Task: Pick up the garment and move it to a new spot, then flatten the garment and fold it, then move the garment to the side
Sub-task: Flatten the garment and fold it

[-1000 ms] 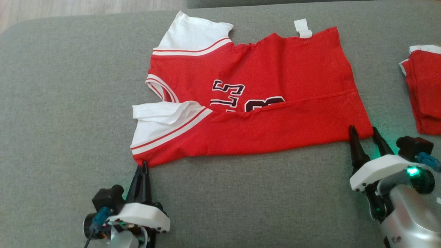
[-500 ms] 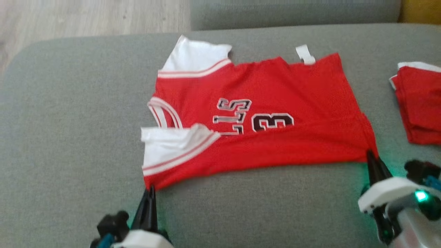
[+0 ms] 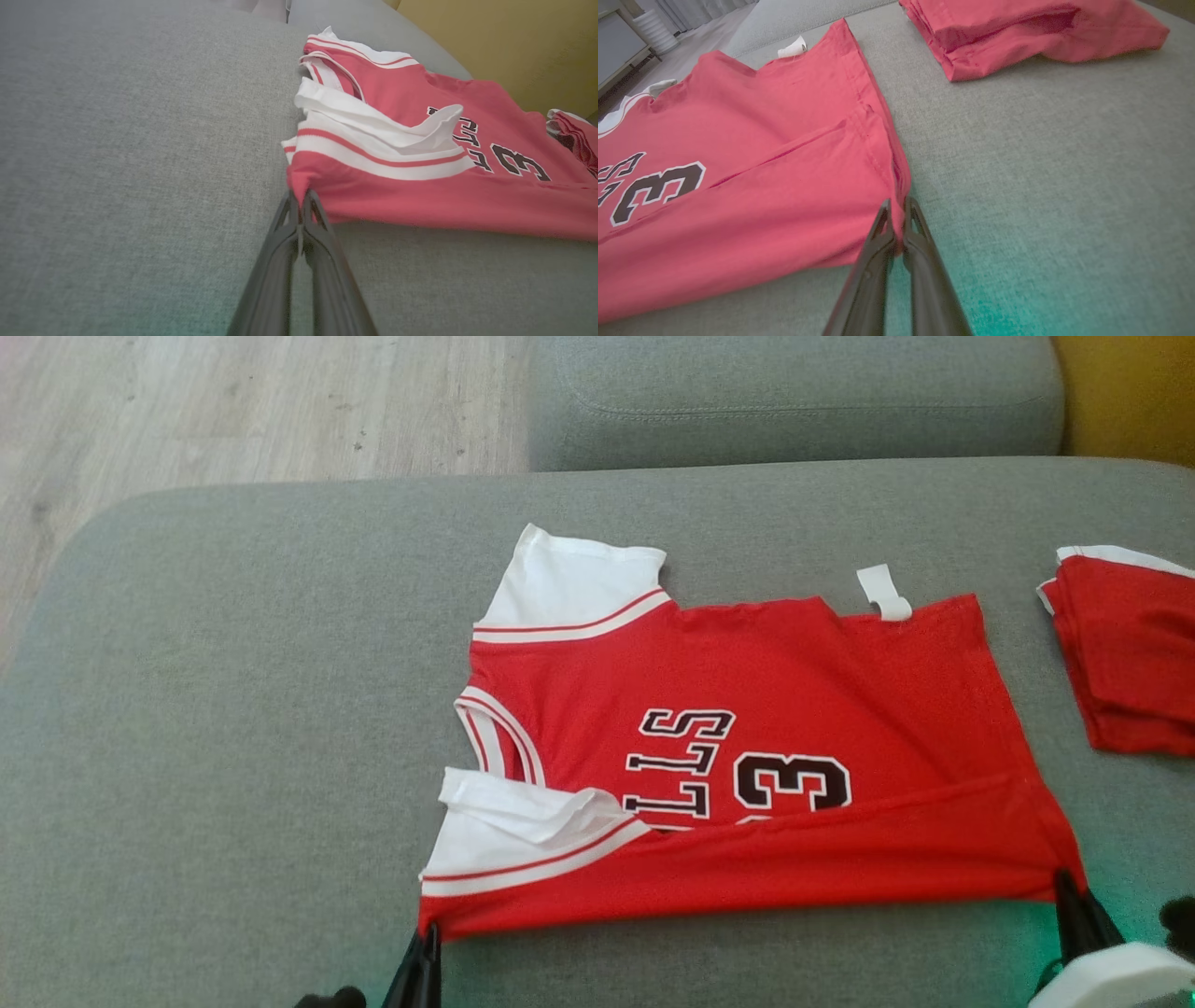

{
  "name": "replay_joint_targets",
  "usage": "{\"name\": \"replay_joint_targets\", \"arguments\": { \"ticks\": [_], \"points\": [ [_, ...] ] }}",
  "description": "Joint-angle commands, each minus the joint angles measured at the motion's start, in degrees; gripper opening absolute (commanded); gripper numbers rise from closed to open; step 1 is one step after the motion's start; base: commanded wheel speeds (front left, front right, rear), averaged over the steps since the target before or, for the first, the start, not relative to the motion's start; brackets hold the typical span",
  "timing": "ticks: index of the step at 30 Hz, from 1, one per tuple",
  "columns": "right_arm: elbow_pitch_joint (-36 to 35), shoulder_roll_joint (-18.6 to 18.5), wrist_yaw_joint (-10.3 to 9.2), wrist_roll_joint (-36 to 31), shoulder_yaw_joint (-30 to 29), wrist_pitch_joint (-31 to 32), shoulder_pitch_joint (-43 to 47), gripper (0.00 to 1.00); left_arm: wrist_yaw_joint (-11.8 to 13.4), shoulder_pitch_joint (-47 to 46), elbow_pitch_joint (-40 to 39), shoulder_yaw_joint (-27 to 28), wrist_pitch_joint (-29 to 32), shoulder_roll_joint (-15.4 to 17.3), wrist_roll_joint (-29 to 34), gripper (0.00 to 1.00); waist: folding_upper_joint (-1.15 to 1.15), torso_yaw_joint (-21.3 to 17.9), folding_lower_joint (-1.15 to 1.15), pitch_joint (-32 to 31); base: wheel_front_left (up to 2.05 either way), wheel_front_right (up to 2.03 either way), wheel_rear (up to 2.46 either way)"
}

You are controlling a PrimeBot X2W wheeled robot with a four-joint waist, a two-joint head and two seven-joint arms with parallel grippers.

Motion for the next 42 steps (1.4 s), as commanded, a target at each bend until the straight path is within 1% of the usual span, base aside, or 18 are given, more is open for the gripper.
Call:
{"name": "replay_joint_targets", "arguments": {
  "ticks": [1,3,4,6,7,8,9,10,11,15,18,22,25,28,30,34,38,42],
  "points": [
    [-2.8,-0.8,-0.05,-0.9,-0.6,0.7,0.7,0.0,0.6,0.1,-1.7,1.4,0.3,0.7,-0.2,0.0,0.0,-0.1,0.01,-0.1,0.0,0.0,0.0],
    [-4.7,0.1,-0.05,-1.9,-2.1,2.1,1.9,0.0,0.7,0.8,-2.2,1.2,1.2,0.8,-0.4,0.0,0.0,-0.3,0.01,-0.1,0.0,0.0,0.0],
    [-5.6,0.6,-0.05,-2.4,-2.7,2.8,2.3,0.04,0.7,1.0,-2.3,1.0,1.7,0.9,-0.5,0.0,0.0,-0.3,0.01,0.0,0.0,0.0,0.0],
    [-7.2,1.4,-0.05,-3.3,-3.7,4.1,2.9,0.42,0.9,1.1,-2.6,0.7,2.4,1.0,-0.5,0.0,0.0,-0.4,0.01,0.1,0.0,0.0,0.0],
    [-8.0,1.8,-0.05,-3.7,-4.0,4.6,3.2,0.88,0.9,1.0,-2.7,0.6,2.6,1.0,-0.5,0.0,0.0,-0.5,0.01,0.2,0.0,0.0,0.0],
    [-8.7,2.2,-0.05,-4.3,-4.5,5.0,3.4,1.0,0.9,0.8,-2.7,0.4,2.9,1.0,-0.5,0.08,0.0,-0.5,0.01,0.2,0.0,0.0,0.0],
    [-9.4,2.5,-0.05,-4.8,-5.0,5.3,3.7,1.0,0.9,0.6,-2.7,0.2,3.3,0.9,-0.6,0.27,0.0,-0.5,0.01,0.3,0.0,0.0,0.0],
    [-10.2,2.9,-0.05,-5.2,-5.4,5.5,3.8,1.0,0.9,0.4,-2.7,0.0,3.7,0.9,-0.6,0.73,0.0,-0.6,0.01,0.3,0.0,0.0,0.0],
    [-10.9,3.3,-0.05,-5.6,-5.8,5.6,4.0,1.0,1.0,0.1,-2.9,0.0,3.7,0.9,-0.6,1.0,0.0,-0.6,0.01,0.4,0.0,0.0,0.0],
    [-13.3,4.1,-0.05,-6.6,-6.8,6.0,4.4,1.0,1.4,-1.0,-4.2,0.3,4.0,1.1,-0.6,1.0,0.0,-1.0,0.01,0.7,0.0,0.0,0.0],
    [-16.7,4.7,-0.05,-7.4,-6.8,6.4,3.9,1.0,1.4,-5.6,-8.3,1.6,5.0,3.4,-0.3,1.0,0.0,-2.0,0.01,2.3,0.0,0.0,0.0],
    [-19.9,4.9,-0.05,-7.6,-5.2,6.3,2.4,1.0,-0.5,-15.7,-12.2,2.2,9.7,7.5,1.0,1.0,0.0,-3.4,0.01,5.1,0.0,0.0,0.0],
    [-21.8,4.7,-0.05,-7.4,-3.7,6.3,0.8,1.0,-3.1,-26.0,-12.7,2.3,15.8,10.1,0.7,1.0,0.0,-5.0,0.01,8.2,0.0,0.0,0.0],
    [-23.0,4.2,-0.05,-7.2,-2.4,6.2,-1.3,1.0,-6.1,-37.1,-10.9,1.3,22.8,12.1,-2.2,1.0,0.0,-6.8,0.01,11.6,0.0,0.0,0.0],
    [-23.5,4.1,-0.05,-7.3,-1.4,5.6,-2.9,1.0,-6.9,-43.7,-8.6,0.3,28.0,13.8,-4.5,1.0,0.0,-8.2,0.01,13.8,0.0,0.0,0.0],
    [-23.0,4.7,-0.05,-7.3,0.5,4.6,-5.1,1.0,-7.3,-54.7,-3.4,-2.8,36.4,16.6,-8.7,1.0,0.0,-10.6,0.01,17.6,0.0,0.0,0.0],
    [-22.3,5.2,-0.05,-7.0,2.9,3.2,-6.9,1.0,-7.3,-62.0,1.5,-6.5,44.3,19.3,-15.1,1.0,0.0,-12.9,0.01,21.0,0.0,0.0,0.0],
    [-22.1,5.4,-0.05,-6.3,6.0,2.2,-8.8,1.0,-7.4,-67.3,6.8,-7.9,46.6,22.6,-15.9,1.0,0.0,-15.0,0.01,24.1,0.0,0.0,0.0]
  ]
}}
